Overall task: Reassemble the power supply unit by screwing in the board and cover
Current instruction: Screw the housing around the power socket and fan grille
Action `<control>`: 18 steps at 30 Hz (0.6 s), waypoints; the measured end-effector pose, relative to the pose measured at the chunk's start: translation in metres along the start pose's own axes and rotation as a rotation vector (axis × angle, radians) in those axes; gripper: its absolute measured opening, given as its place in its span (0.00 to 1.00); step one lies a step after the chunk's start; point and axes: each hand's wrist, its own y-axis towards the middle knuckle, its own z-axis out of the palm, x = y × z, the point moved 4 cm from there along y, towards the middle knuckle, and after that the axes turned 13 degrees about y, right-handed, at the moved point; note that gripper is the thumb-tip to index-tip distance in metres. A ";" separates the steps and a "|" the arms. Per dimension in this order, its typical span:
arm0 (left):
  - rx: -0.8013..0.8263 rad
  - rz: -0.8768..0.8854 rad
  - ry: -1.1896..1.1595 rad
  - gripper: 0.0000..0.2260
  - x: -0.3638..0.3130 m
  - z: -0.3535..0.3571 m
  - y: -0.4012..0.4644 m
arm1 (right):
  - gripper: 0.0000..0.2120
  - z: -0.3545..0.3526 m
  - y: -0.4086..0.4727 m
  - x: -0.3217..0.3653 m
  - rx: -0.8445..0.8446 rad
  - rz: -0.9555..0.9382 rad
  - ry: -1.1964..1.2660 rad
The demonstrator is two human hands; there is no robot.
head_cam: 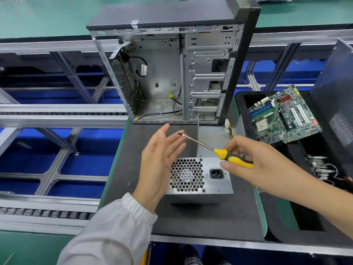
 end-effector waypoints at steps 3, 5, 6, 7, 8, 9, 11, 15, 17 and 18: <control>-0.175 -0.103 0.383 0.25 0.004 -0.034 0.003 | 0.04 -0.012 -0.002 0.000 0.058 0.000 -0.045; -0.209 -0.236 0.627 0.26 0.012 -0.050 0.000 | 0.04 -0.022 -0.002 -0.002 0.119 0.000 -0.124; -0.127 -0.320 0.647 0.27 0.020 -0.053 0.000 | 0.04 -0.027 -0.002 -0.002 0.148 0.003 -0.152; -0.004 -0.409 0.613 0.28 0.028 -0.052 -0.002 | 0.04 -0.031 -0.003 -0.002 0.180 0.008 -0.169; 0.112 -0.487 0.566 0.28 0.035 -0.049 -0.006 | 0.04 -0.035 -0.003 -0.002 0.219 0.011 -0.189; 0.197 -0.536 0.523 0.27 0.039 -0.045 -0.010 | 0.05 -0.038 -0.003 -0.001 0.257 0.011 -0.219; 0.276 -0.587 0.433 0.26 0.043 -0.038 -0.013 | 0.05 -0.044 -0.004 0.000 0.330 -0.001 -0.292; 0.278 -0.624 0.355 0.20 0.043 -0.027 -0.013 | 0.05 -0.052 -0.004 0.004 0.432 -0.048 -0.447; 0.259 -0.620 0.369 0.18 0.044 -0.027 -0.011 | 0.06 -0.052 -0.004 0.006 0.457 -0.077 -0.523; 0.249 -0.617 0.378 0.17 0.044 -0.027 -0.011 | 0.06 -0.051 -0.004 0.007 0.467 -0.088 -0.559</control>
